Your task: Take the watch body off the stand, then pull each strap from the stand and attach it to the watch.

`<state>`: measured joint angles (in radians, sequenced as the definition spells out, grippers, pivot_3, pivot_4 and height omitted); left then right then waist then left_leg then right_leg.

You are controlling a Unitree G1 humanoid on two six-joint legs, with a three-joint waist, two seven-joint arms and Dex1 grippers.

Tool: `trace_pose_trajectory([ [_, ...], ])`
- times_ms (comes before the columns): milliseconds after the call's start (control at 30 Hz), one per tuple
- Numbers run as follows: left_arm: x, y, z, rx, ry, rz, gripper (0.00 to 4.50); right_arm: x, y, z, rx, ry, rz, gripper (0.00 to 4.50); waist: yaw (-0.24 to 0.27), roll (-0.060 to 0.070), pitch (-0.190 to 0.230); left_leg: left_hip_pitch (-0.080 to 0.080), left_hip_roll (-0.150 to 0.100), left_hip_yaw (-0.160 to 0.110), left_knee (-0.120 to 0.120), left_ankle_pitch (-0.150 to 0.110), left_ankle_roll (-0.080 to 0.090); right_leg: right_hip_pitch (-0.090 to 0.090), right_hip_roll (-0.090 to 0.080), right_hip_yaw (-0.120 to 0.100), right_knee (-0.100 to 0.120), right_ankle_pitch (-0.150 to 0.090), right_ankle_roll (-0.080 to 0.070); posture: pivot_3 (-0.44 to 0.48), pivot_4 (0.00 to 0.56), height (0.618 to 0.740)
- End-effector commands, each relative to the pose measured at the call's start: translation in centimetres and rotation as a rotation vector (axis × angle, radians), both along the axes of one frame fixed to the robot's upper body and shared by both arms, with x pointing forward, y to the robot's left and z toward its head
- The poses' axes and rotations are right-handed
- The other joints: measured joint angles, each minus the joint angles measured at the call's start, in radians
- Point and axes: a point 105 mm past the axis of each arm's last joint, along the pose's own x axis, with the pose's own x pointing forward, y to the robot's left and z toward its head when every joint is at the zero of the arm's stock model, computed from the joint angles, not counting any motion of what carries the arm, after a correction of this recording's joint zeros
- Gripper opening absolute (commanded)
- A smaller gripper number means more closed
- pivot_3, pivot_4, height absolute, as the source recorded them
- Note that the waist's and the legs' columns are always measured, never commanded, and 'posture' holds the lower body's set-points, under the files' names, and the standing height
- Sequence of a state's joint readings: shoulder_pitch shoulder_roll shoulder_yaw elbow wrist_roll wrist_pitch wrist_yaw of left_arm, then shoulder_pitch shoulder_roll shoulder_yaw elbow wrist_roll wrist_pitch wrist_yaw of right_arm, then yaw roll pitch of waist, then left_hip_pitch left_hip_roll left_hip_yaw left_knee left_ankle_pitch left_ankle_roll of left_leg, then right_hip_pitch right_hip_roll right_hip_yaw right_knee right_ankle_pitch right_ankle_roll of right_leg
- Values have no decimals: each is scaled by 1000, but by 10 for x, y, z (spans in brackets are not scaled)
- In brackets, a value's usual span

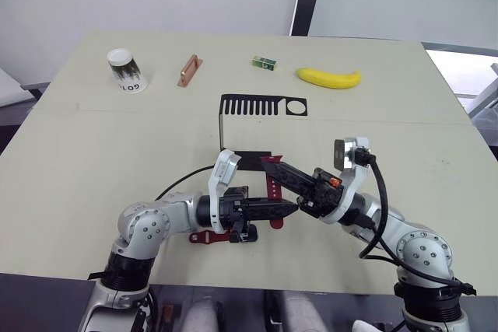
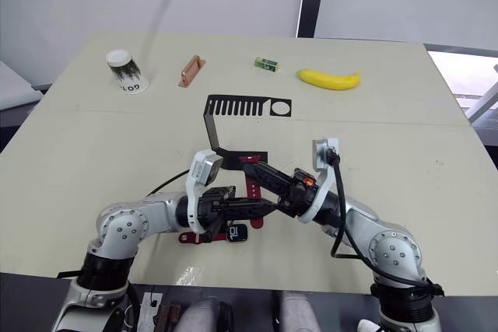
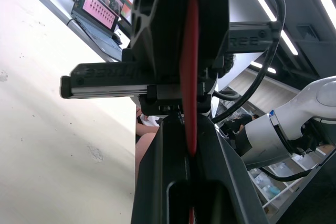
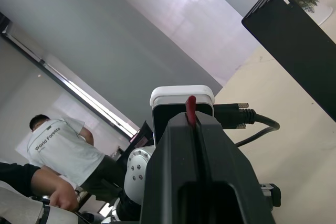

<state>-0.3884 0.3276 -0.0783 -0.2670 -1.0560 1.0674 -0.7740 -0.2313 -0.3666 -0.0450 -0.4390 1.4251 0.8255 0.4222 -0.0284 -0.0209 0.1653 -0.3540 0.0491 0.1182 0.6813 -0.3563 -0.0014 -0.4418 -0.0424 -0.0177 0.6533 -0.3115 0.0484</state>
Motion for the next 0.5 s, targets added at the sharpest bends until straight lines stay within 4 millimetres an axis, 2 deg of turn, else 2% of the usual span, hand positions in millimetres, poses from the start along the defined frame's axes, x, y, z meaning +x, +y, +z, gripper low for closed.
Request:
trace_pose_trajectory([
  [33, -5, -2, 13, -39, -56, -16, 0, -9, 3, 10, 45, -41, 46, 87, 0, 0, 0, 0, 0, 0, 0, 0, 0, 0, 0, 0, 0, 0, 0, 0, 150, 739],
  [300, -7, 1, 13, -39, -85, -30, 0, -13, 3, 19, 66, -73, 66, 87, 0, 0, 0, 0, 0, 0, 0, 0, 0, 0, 0, 0, 0, 0, 0, 0, 150, 739],
  [400, 0, 5, 19, -45, -182, 28, 873, -14, 1, 25, 63, -107, 79, 0, -1, 0, 0, 0, 0, 0, 0, 0, 0, 0, 0, 0, 0, 0, 0, 0, 150, 739],
  [500, 4, 15, 27, -54, -267, 59, 2240, -16, -3, 31, 62, -138, 83, 0, 0, 0, 0, 0, 0, 0, 0, 0, 0, 0, 0, 0, 0, 0, 0, 0, 150, 739],
])
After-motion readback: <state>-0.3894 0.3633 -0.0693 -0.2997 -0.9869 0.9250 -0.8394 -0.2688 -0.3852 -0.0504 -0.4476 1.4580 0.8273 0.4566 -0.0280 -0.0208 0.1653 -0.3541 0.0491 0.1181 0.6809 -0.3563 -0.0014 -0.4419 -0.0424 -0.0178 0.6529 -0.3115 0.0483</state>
